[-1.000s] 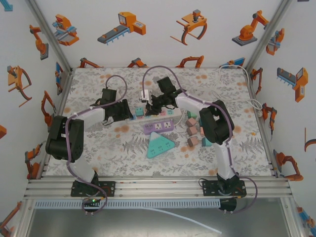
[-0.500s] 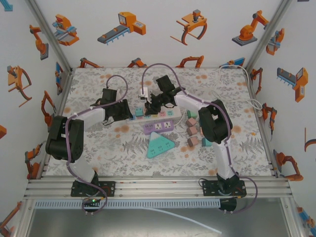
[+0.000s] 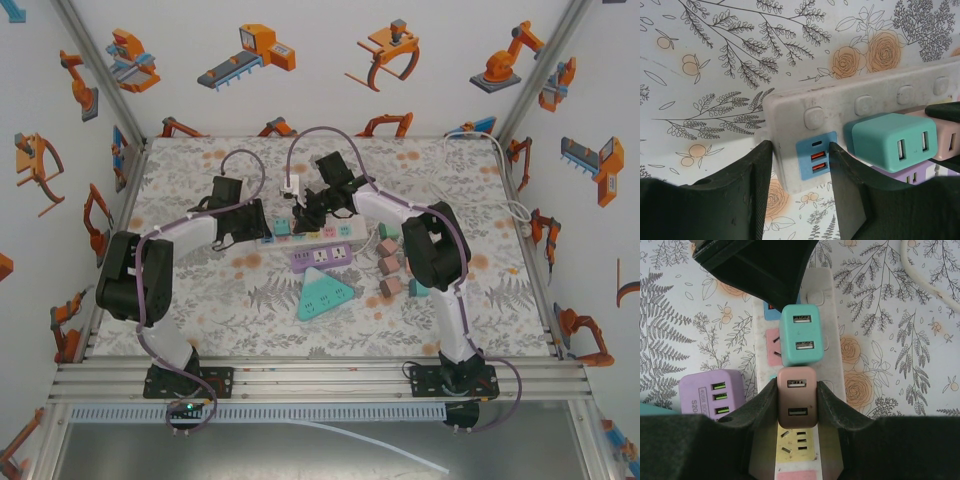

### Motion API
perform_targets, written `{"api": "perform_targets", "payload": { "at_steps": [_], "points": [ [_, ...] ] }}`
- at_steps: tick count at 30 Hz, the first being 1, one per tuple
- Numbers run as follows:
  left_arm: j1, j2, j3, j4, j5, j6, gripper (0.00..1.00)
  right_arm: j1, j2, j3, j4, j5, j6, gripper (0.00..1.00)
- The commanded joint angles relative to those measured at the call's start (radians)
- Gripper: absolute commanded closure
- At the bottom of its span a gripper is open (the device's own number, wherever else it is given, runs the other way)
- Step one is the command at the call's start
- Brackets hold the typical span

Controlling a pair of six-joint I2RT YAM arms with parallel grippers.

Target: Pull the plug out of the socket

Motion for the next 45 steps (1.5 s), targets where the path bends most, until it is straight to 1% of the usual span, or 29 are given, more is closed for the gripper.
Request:
{"api": "perform_targets", "payload": {
  "at_steps": [1, 8, 11, 12, 22, 26, 29, 32, 36, 39, 42, 45],
  "points": [
    [-0.013, 0.081, -0.029, -0.155, -0.101, 0.073, 0.53, 0.007, -0.052, 0.065, 0.052, -0.062, 0.045, 0.91],
    [-0.024, 0.110, -0.004, -0.187, -0.101, 0.081, 0.55, 0.005, -0.065, 0.080, 0.073, -0.069, 0.077, 0.91],
    [-0.029, 0.124, 0.006, -0.198, -0.110, 0.083, 0.60, 0.006, -0.070, 0.079, 0.092, -0.072, 0.094, 0.91],
    [-0.030, 0.125, 0.009, -0.202, -0.114, 0.084, 0.60, 0.006, -0.071, 0.079, 0.095, -0.071, 0.098, 0.91],
    [-0.041, 0.123, 0.006, -0.202, -0.138, 0.082, 0.60, 0.004, -0.100, 0.066, 0.106, -0.044, 0.098, 0.92],
    [-0.042, 0.079, -0.003, -0.196, -0.135, 0.086, 0.59, 0.000, -0.140, 0.041, 0.119, -0.024, 0.100, 0.93],
    [-0.041, 0.027, -0.003, -0.177, -0.117, 0.101, 0.57, -0.002, -0.191, 0.004, 0.145, 0.003, 0.126, 0.93],
    [-0.040, -0.033, 0.002, -0.146, -0.085, 0.113, 0.54, -0.009, -0.259, -0.064, 0.229, 0.058, 0.238, 0.93],
    [-0.040, -0.103, 0.017, -0.126, -0.055, 0.117, 0.53, -0.040, -0.371, -0.175, 0.354, 0.196, 0.530, 0.93],
    [-0.040, -0.160, 0.018, -0.110, -0.036, 0.118, 0.52, -0.075, -0.455, -0.257, 0.386, 0.320, 0.809, 0.93],
    [-0.040, -0.222, 0.005, -0.087, -0.014, 0.125, 0.52, -0.102, -0.549, -0.372, 0.400, 0.374, 0.987, 0.93],
    [-0.042, -0.287, -0.018, -0.052, 0.036, 0.155, 0.51, -0.109, -0.655, -0.500, 0.405, 0.460, 1.110, 0.92]
  ]
}}
